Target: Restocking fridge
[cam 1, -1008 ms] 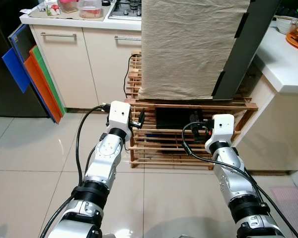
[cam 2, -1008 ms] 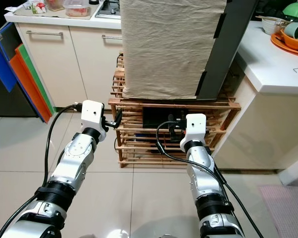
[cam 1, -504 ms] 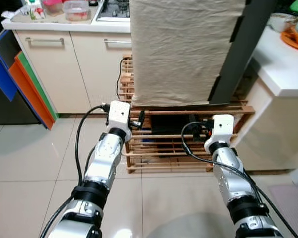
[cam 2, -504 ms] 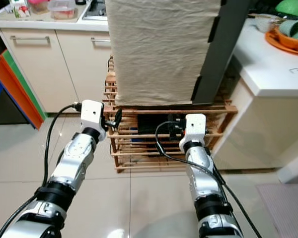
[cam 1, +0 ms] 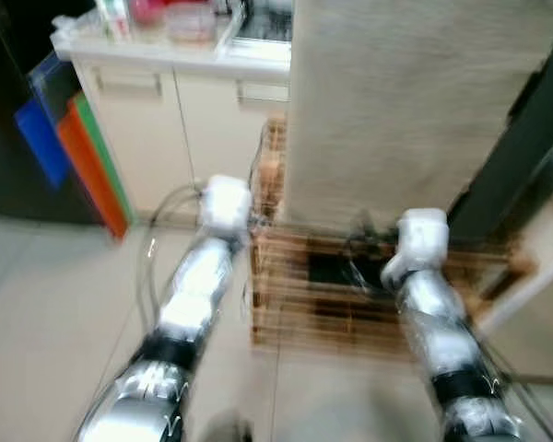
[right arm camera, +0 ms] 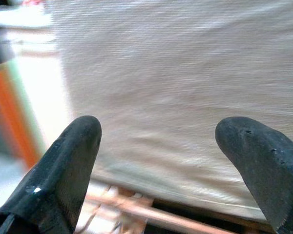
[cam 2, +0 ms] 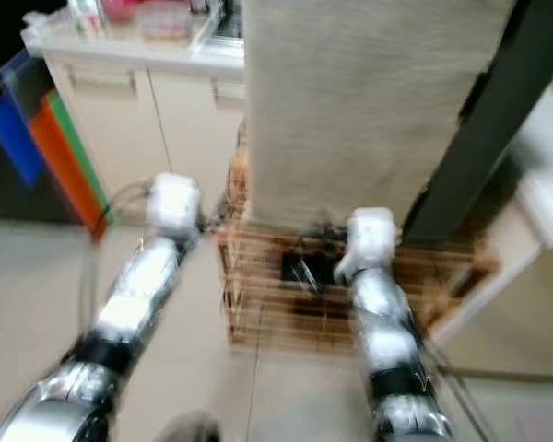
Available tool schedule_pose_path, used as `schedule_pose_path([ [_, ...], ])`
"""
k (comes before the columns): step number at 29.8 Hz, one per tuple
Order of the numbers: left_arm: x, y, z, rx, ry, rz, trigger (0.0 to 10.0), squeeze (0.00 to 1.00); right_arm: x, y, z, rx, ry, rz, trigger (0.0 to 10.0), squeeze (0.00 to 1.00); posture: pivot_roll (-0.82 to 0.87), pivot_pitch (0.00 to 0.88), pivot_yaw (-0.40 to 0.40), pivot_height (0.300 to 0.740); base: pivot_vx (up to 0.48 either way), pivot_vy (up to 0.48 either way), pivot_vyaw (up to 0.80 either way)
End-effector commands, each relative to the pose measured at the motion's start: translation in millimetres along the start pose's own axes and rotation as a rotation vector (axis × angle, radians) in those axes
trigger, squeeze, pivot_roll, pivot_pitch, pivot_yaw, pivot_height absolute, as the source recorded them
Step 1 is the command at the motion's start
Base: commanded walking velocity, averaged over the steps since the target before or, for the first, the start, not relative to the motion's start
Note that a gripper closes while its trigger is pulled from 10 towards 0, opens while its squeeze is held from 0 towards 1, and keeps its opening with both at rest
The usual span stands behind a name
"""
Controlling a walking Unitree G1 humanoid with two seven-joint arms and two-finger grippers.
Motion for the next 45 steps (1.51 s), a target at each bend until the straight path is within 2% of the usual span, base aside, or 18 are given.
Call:
schedule_pose_path([
  [1, 10, 11.2, 3.3, -0.038, 0.026, -0.013, 10.0, 0.0, -14, 9.2, -18.0, 0.059, -0.068, 0.002, 10.0, 0.0, -0.03, 0.006, -0.015, 0.74, 0.0, 0.0, 0.0],
  [2, 10, 11.2, 3.3, -0.038, 0.026, -0.013, 10.0, 0.0, -14, 9.2, -18.0, 0.059, -0.068, 0.002, 10.0, 0.0, -0.03, 0.006, -0.015, 0.74, 0.0, 0.0, 0.0],
  [4, 21, 9.3, 6.8, -0.038, 0.05, 0.002, 10.0, 0.0, -23, 8.1, -30.7, 0.136, -0.12, -0.008, 10.0, 0.0, -0.04, 0.014, -0.02, 0.74, 0.0, 0.0, 0.0],
  [6, 40, 4.2, 13.5, -0.045, 0.086, 0.008, 10.0, 0.0, -31, 6.6, -42.8, 0.21, -0.175, -0.017, 10.0, 0.0, -0.06, 0.02, -0.025, 0.74, 0.0, 0.0, 0.0],
  [8, 58, -4.3, 22.8, -0.049, 0.1, 0.004, 10.0, 0.0, -34, 7.1, -48.2, 0.233, -0.201, -0.014, 10.0, 0.0, -0.06, 0.024, -0.028, 0.74, 0.0, 0.0, 0.0],
  [10, 76, -13.2, 32.5, -0.058, 0.106, 0.067, 10.0, 0.0, -33, 10.4, -49.4, 0.208, -0.196, -0.012, 10.0, 0.0, -0.07, 0.025, -0.028, 0.74, 0.0, 0.0, 0.0],
  [12, 89, -21.2, 39.7, -0.068, 0.098, 0.095, 10.0, 0.0, -33, 18.7, -50.2, 0.159, -0.191, -0.004, 10.0, 0.0, -0.09, 0.041, -0.041, 0.74, 0.0, 0.0, 0.0],
  [15, 102, -36.3, 48.3, -0.064, 0.08, 0.116, 10.0, 0.0, -35, 32.2, -49.3, 0.097, -0.197, 0.008, 10.0, 0.0, -0.09, 0.034, -0.045, 0.74, 0.0, 0.0, 0.0],
  [17, 112, -44.4, 52.7, -0.063, 0.074, 0.116, 10.0, 0.0, -36, 35.6, -47.0, 0.096, -0.203, 0.013, 10.0, 0.0, -0.09, 0.032, -0.043, 0.74, 0.0, 0.0, 0.0],
  [18, 112, -44.4, 52.7, -0.063, 0.074, 0.116, 10.0, 0.0, -36, 35.6, -47.0, 0.096, -0.203, 0.013, 10.0, 0.0, -0.09, 0.032, -0.043, 0.74, 0.0, 0.0, 0.0],
  [20, 128, -45.4, 56.2, -0.106, 0.085, 0.087, 10.0, 0.0, -37, 34.2, -42.8, 0.108, -0.207, 0.025, 10.0, 0.0, -0.08, 0.028, -0.035, 0.74, 0.0, 0.0, 0.0],
  [26, 145, -44.1, 54.5, -0.278, 0.07, 0.061, 10.0, 0.0, -40, 24.1, -37.0, 0.112, -0.206, 0.043, 10.0, 0.0, -0.07, 0.025, -0.019, 0.74, 0.0, 0.0, 0.0],
  [31, 155, -47.0, 48.0, -0.371, 0.085, 0.041, 10.0, 0.0, -42, 19.8, -36.0, 0.119, -0.208, 0.049, 10.0, 0.0, -0.07, 0.025, -0.019, 0.74, 0.0, 0.0, 0.0],
  [32, 161, -48.7, 40.5, -0.45, 0.095, 0.014, 10.0, 0.0, -42, 18.8, -34.9, 0.121, -0.209, 0.049, 10.0, 0.0, -0.07, 0.026, -0.021, 0.74, 0.0, 0.0, 0.0],
  [33, 161, -48.7, 40.5, -0.45, 0.095, 0.014, 10.0, 0.0, -42, 18.8, -34.9, 0.121, -0.209, 0.049, 10.0, 0.0, -0.07, 0.026, -0.021, 0.74, 0.0, 0.0, 0.0],
  [36, 171, -52.0, 31.8, -0.545, 0.126, -0.021, 10.0, 0.0, -40, 16.9, -32.1, 0.126, -0.206, 0.049, 10.0, 0.0, -0.06, 0.025, -0.024, 0.74, 0.0, 0.0, 0.0],
  [41, 178, -49.1, 31.7, -0.588, 0.153, -0.006, 10.0, 0.0, -35, 13.8, -28.8, 0.136, -0.192, 0.044, 10.0, 0.0, -0.06, 0.023, -0.021, 0.74, 0.0, 0.0, 0.0],
  [45, 170, -49.0, 37.8, -0.556, 0.134, 0.015, 10.0, 0.0, -29, 9.1, -25.1, 0.142, -0.17, 0.052, 10.0, 0.0, -0.06, 0.022, -0.018, 0.74, 0.0, 0.0, 0.0],
])
Point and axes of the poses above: a point about 5 cm out from each wrist's last joint towards the gripper, its own z axis pointing out of the wrist towards the gripper, its own x axis along the axis of the wrist's last joint, y = z × x, the point moved 2 cm from there along z, pointing out of the wrist towards the gripper, and after that the axes turned 6 degrees about -z, right-handed, at the moved point
